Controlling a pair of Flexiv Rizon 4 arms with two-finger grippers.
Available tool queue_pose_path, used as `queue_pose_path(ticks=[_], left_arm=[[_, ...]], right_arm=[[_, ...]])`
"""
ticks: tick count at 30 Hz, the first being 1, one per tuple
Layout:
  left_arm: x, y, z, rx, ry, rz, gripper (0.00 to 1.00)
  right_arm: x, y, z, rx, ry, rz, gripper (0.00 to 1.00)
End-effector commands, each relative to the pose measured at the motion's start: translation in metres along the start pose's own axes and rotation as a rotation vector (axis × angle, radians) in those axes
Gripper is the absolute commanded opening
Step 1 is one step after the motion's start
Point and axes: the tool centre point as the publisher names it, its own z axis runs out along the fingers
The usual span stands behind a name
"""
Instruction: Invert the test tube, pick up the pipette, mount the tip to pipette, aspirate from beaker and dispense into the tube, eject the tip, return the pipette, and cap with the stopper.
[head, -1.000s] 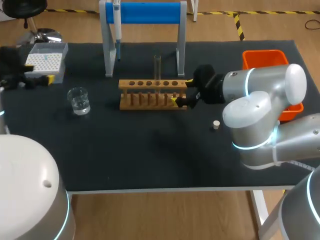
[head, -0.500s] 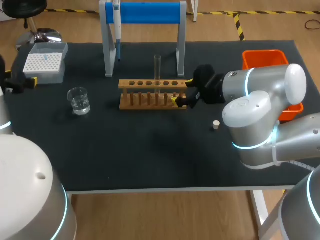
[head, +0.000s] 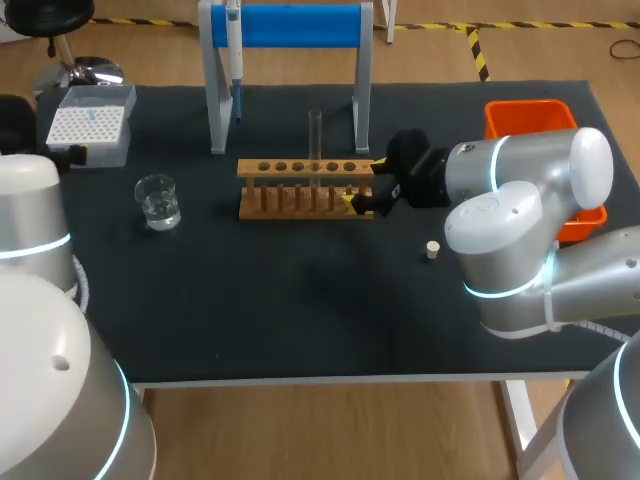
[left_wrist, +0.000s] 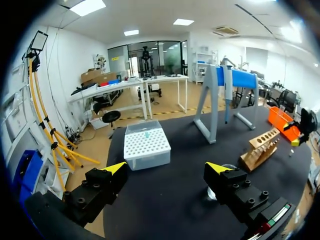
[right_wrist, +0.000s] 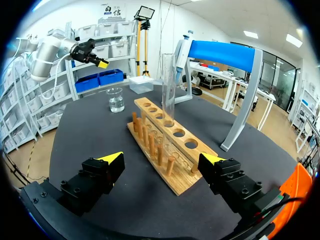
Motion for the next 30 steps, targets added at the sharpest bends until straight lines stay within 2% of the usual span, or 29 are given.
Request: queue_pose_path(ticks=[1,15,30], left_arm=[[0.001,-0.006,0.022,-0.014,-0.066,-0.010,1.00],[-0.014,-0.019,0.077,-0.004,-0.062,-0.038,1.00],[-0.036,-0.021,0.128,-0.025,-0.076,-0.086,1.00]], right_arm=[[0.000,0.000,-0.001,0.001,0.001,0.000,1.00],[0.000,0.000,-0.001,0.001,0.001,0.000,1.00],[0.000,0.000,-0.001,0.001,0.001,0.000,1.00]])
